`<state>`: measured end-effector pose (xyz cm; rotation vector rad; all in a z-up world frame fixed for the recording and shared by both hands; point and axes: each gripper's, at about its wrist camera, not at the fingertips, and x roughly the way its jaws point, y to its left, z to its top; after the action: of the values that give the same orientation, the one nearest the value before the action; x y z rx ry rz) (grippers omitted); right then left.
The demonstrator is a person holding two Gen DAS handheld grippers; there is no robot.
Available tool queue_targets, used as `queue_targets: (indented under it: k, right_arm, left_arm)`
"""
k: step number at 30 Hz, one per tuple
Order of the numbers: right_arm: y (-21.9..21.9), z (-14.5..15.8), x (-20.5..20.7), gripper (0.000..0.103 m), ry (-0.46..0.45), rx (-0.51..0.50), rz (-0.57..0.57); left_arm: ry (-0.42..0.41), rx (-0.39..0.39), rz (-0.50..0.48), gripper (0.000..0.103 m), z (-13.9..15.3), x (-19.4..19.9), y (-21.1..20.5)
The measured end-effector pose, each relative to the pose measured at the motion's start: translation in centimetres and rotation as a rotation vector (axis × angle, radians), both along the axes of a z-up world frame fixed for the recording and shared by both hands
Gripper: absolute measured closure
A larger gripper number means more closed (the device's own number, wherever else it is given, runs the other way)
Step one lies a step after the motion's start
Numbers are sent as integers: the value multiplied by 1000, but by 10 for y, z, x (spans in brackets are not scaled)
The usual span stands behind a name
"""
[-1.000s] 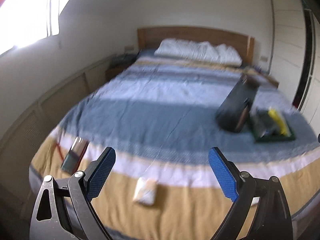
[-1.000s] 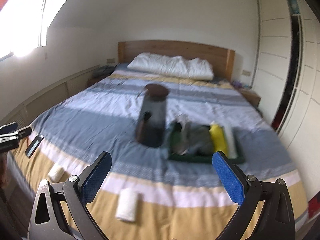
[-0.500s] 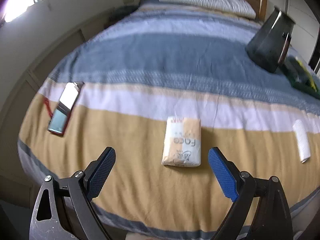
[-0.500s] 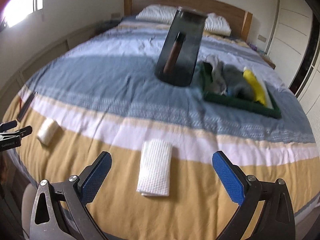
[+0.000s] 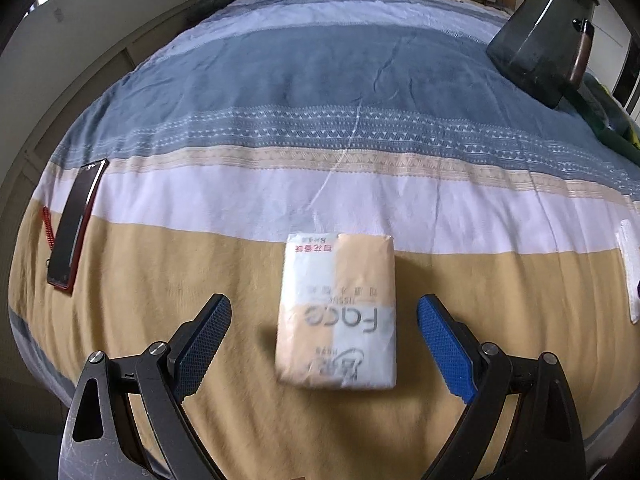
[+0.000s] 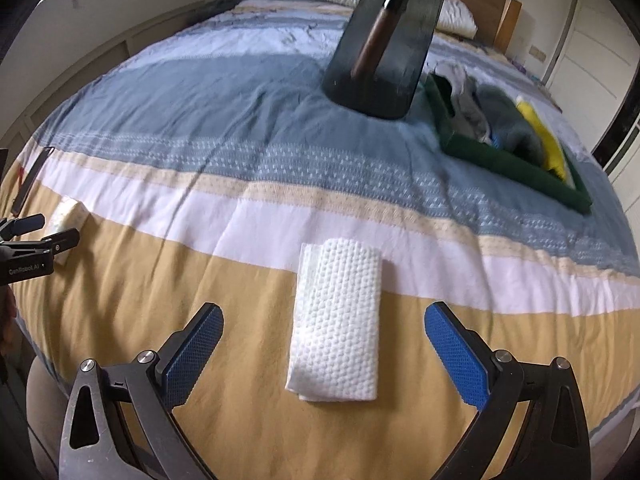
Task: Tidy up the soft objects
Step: 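Move the left gripper to the Faco tissue pack while the right gripper approaches the white towel, then close the left gripper on the tissue pack while the right gripper grasps the white towel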
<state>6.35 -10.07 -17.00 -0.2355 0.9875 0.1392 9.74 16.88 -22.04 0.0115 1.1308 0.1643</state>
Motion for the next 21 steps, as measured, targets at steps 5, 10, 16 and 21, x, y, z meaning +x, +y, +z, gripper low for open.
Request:
queue_targets:
  k: [5, 10, 16, 21]
  right_arm:
    - [1, -23, 10, 0, 26, 2, -6]
    - [2, -34, 19, 0, 36, 6, -4]
    - [5, -45, 22, 0, 55, 11, 7]
    - [8, -51, 26, 0, 65, 4, 11]
  left_arm:
    - [10, -5, 4, 12, -6, 6, 2]
    - [19, -2, 6, 12, -11, 9, 1]
    - [21, -1, 9, 12, -13, 11, 0]
    - [17, -5, 8, 12, -14, 13, 0]
